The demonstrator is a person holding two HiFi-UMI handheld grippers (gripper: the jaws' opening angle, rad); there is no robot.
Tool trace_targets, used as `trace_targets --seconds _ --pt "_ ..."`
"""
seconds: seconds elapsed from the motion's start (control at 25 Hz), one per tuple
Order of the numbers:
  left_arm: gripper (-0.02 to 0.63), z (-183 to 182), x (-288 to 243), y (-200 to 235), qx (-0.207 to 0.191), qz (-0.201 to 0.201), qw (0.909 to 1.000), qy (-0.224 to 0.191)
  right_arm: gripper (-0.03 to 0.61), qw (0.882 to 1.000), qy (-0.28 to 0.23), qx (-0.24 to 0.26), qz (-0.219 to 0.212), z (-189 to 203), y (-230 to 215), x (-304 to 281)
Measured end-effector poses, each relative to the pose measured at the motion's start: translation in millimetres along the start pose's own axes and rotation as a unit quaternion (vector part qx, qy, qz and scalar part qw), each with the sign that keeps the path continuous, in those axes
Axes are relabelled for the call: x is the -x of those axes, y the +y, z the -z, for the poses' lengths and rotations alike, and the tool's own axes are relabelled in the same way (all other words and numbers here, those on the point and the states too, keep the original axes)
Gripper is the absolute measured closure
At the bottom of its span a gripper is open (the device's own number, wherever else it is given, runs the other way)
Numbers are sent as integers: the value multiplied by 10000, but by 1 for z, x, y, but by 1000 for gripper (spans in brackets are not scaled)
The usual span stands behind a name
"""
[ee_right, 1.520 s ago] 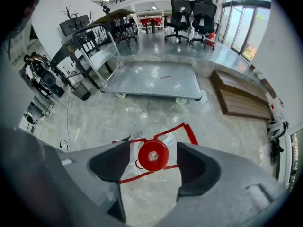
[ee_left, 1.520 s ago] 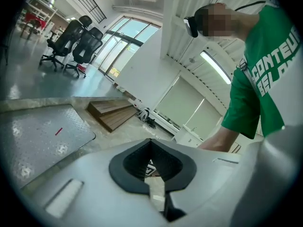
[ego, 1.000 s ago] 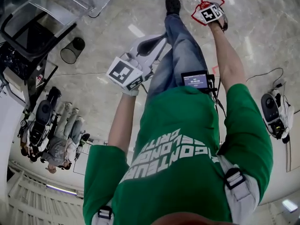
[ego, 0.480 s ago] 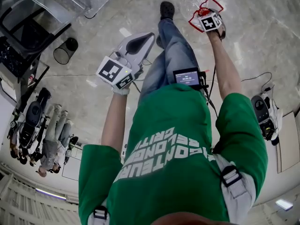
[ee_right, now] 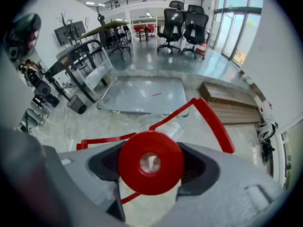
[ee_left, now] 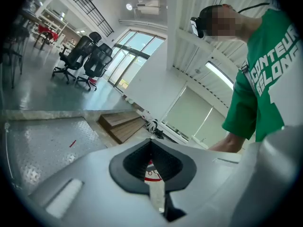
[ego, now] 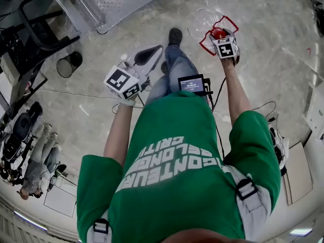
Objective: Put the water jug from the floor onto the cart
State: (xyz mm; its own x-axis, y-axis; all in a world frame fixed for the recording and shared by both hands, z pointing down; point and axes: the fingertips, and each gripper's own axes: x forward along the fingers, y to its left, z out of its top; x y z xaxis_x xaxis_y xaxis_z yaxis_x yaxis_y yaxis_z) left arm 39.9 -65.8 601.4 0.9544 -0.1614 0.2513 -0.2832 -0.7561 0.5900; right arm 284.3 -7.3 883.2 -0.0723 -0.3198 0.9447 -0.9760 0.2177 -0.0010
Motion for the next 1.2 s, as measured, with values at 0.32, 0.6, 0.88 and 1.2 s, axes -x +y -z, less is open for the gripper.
trace_targets --seconds 0.32,0.6,0.88,1.2 --pt "607 -46 35 -5 -173 -146 9982 -559 275 9916 -1284 45 114 -99 -6 123" --pt "607 -100 51 2 -445 -287 9926 -1095 276 9730 -2298 143 136 -187 -16 213" --pt "607 -142 57 10 -660 -424 9870 -1404 276 9536 -2990 335 46 -258 -22 266" --pt "607 -168 63 32 -681 -629 9798 -1774 276 9394 -3385 544 -72 -314 -29 283"
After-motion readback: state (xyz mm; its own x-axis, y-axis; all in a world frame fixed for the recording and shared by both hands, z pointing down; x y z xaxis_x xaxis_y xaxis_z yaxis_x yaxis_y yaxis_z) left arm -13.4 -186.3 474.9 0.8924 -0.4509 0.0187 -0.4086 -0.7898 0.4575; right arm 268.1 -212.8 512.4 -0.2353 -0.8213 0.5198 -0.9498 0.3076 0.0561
